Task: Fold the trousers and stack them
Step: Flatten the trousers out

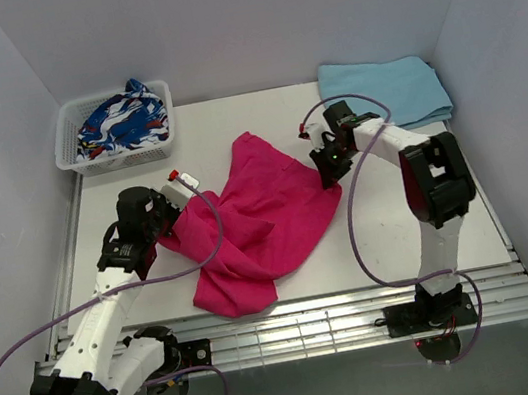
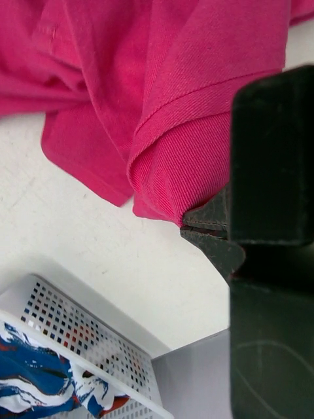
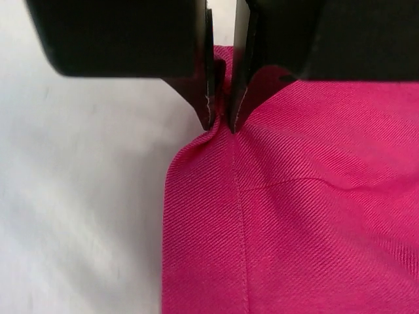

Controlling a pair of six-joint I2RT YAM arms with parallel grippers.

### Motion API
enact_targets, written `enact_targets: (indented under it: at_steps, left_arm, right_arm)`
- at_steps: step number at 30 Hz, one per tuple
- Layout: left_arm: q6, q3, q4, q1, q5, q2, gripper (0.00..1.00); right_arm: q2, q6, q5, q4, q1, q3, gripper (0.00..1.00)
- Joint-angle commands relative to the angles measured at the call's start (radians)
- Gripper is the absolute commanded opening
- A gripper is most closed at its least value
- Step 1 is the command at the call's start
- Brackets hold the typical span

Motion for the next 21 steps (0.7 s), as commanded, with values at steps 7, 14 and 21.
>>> enact_targets:
  at_steps: [7, 14, 21]
  left_arm:
    - [-0.041, 0.05, 0.138, 0.028, 0.022, 0.057, 0.0]
    - [-0.026, 0.242, 0.405, 0.112, -0.078, 0.332, 0.0]
    - [-0.124, 0.691, 0.368, 0.227, -0.012, 0.53, 0.0]
  right_arm:
    - [-0.511, -0.187, 0.085, -0.198, -0.303, -0.316, 0.08]
    - [-0.585, -0.241, 0.049, -0.247, -0.438, -0.282, 0.08]
    - [-0.519, -0.184, 0.029, -0.259, -0.474, -0.131, 0.08]
